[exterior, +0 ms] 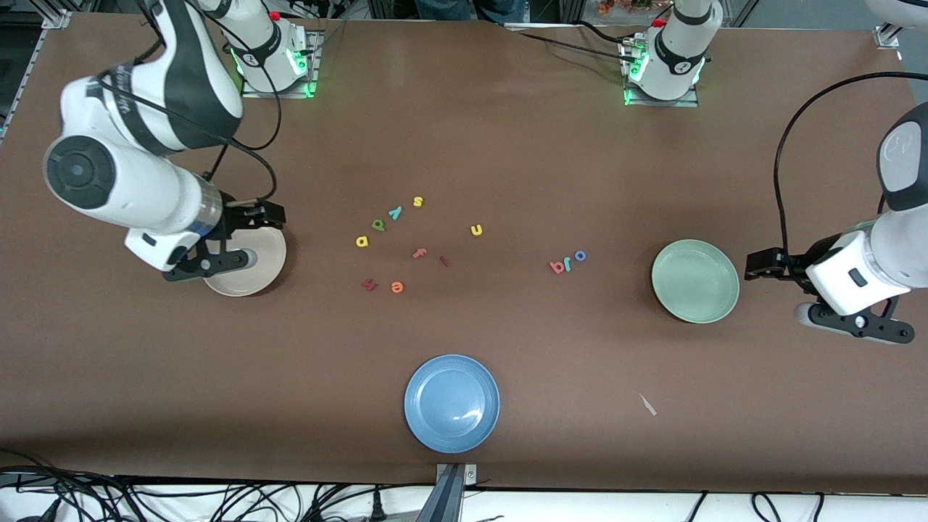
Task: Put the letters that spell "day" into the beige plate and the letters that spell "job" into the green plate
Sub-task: 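Move the right gripper toward the letters while the left gripper reaches the blue letter, then grasp the yellow D with the right gripper while the left gripper grasps the blue o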
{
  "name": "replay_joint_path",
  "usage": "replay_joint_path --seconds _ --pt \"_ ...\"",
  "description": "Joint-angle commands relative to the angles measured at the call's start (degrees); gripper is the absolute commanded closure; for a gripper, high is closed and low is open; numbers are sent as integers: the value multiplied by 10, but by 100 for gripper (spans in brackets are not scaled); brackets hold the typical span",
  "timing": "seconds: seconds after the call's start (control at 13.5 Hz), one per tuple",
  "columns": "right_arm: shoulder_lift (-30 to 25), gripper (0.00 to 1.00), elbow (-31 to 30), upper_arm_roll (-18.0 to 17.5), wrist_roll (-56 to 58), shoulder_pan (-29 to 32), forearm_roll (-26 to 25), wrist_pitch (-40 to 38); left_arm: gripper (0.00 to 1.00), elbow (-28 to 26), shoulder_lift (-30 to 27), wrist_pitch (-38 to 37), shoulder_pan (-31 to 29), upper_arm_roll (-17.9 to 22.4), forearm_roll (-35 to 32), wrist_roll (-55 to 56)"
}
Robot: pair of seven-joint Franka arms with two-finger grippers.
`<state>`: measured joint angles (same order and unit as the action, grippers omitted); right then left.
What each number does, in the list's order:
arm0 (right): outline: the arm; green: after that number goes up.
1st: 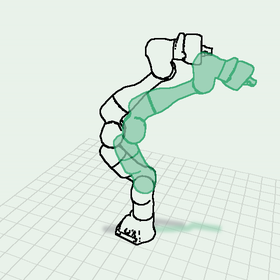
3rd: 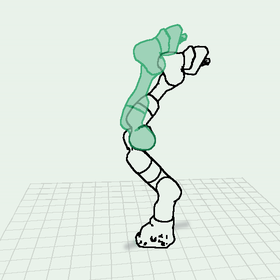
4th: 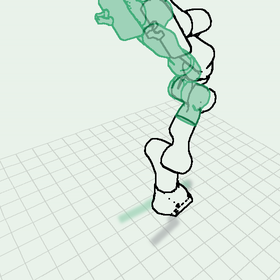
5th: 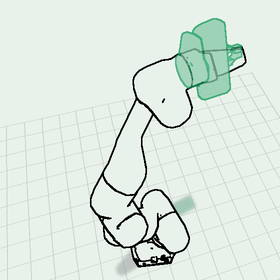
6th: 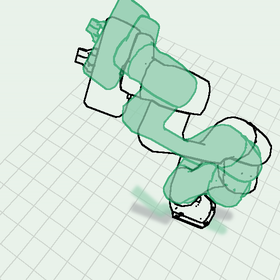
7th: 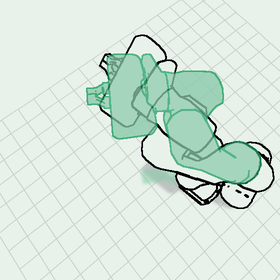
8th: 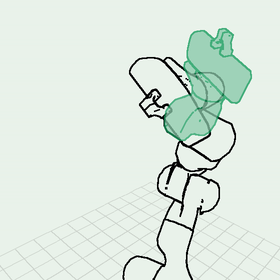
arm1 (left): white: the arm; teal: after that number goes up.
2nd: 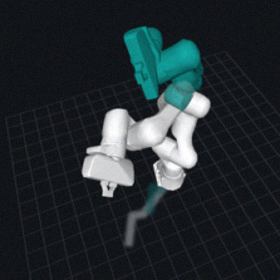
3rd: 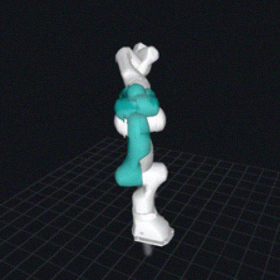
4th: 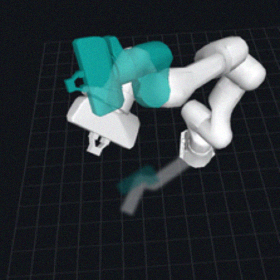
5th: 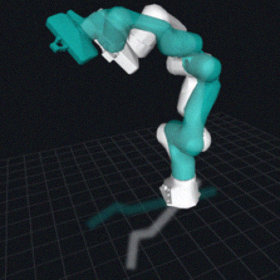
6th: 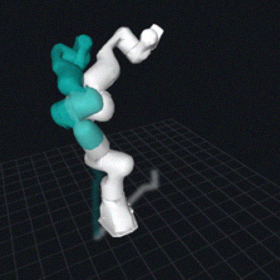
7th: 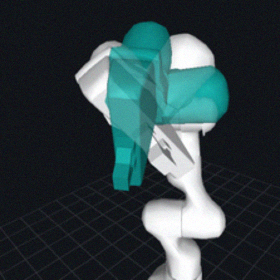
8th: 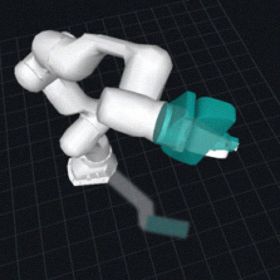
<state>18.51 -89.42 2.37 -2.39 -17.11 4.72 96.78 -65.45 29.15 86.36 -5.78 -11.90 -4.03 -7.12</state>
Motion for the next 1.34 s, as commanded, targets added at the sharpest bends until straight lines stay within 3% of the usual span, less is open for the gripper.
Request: replay_joint_path --seconds 0.0,0.15,0.37,0.52,0.67,0.82,0.89,1.26 --pt "29 1 7 4 -28 -18 4 31 0 -41 2 5 7 -1 42 1" --pt "46 1 3 5 -50 -40 0 47 0 -60 20 9 13 -2 60 39" --pt "64 1 0 5 -69 -57 -4 66 0 -141 18 115 41 -12 62 138" --pt "46 1 -59 2 -92 -58 -5 121 0 -188 18 173 57 -16 62 203" --pt "8 1 -159 -24 -112 -58 -5 223 0 -237 20 227 79 -16 61 248" --pt "-16 1 -238 -35 -118 -58 -5 298 11 -294 20 293 84 -17 63 290" --pt "-17 1 -257 -39 -118 -57 -6 316 11 -316 20 311 93 -17 69 313" --pt "-23 1 -385 -57 -118 -57 -6 477 10 -338 68 355 119 -17 72 472"
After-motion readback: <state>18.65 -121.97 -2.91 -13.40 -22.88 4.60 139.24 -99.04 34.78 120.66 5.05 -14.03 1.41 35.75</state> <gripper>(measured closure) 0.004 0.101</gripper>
